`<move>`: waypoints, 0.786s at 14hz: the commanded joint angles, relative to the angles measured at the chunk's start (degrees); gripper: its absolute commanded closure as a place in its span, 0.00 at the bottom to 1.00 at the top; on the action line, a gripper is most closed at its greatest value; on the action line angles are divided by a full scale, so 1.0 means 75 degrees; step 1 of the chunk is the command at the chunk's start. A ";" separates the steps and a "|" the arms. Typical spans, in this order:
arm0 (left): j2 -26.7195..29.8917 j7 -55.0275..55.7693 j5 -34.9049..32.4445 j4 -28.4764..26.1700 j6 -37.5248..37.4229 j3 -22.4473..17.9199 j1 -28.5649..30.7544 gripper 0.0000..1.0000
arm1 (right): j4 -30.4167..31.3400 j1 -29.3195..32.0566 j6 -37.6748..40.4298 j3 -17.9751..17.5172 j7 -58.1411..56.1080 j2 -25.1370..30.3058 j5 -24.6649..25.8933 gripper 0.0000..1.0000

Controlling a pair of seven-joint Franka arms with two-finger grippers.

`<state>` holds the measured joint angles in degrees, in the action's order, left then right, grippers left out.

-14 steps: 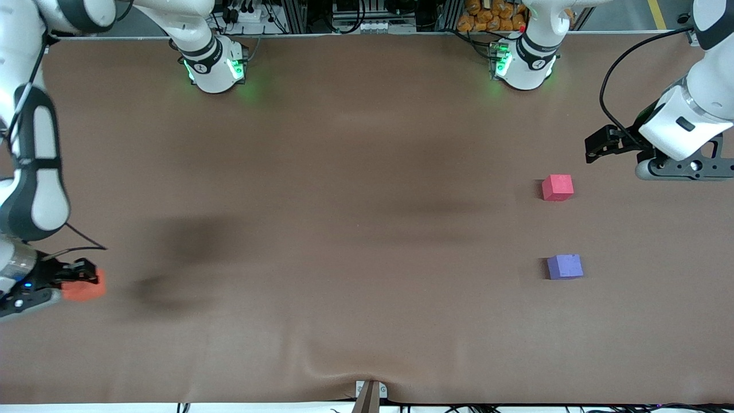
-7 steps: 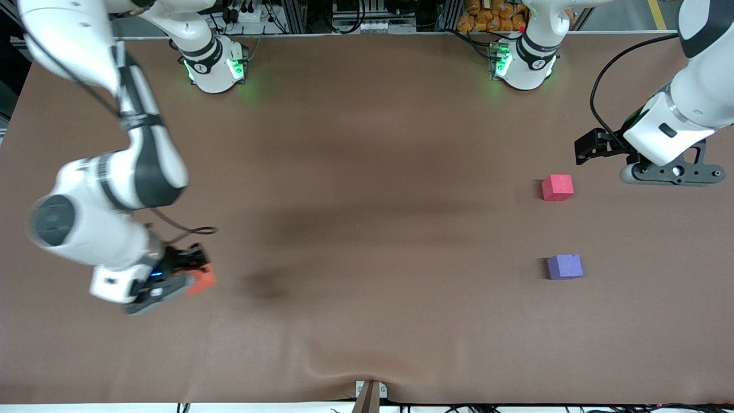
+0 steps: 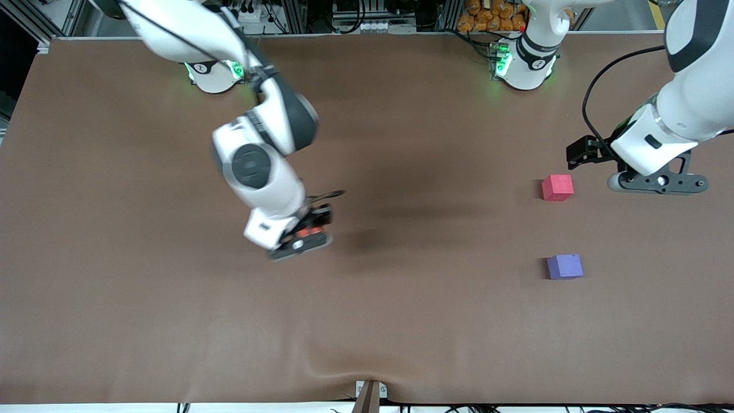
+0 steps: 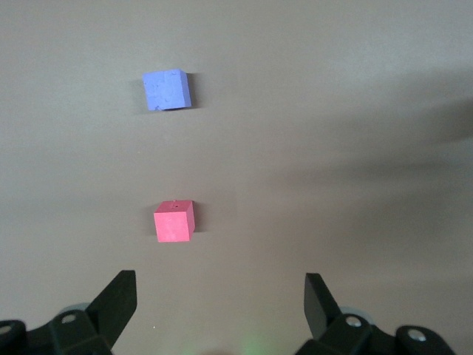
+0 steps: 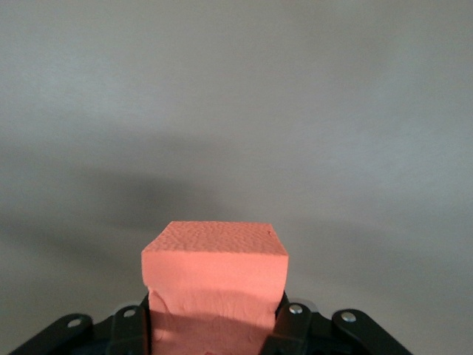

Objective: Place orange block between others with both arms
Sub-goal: 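Carry the orange cube to mid-table while the left gripper moves inward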

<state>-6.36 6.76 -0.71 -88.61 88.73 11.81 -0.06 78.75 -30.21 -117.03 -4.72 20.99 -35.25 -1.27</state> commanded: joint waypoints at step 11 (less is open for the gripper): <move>-0.0312 0.0024 0.0024 0.0096 0.0346 -0.0015 -0.0566 0.00 | -0.0423 -0.1140 -0.1575 0.0289 0.3190 -0.1674 0.0320 1.00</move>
<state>-8.47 6.76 -0.71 -88.57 91.00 11.84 -3.68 78.04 -37.79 -129.40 -3.90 43.29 -45.90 -0.74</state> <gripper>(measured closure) 0.000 0.463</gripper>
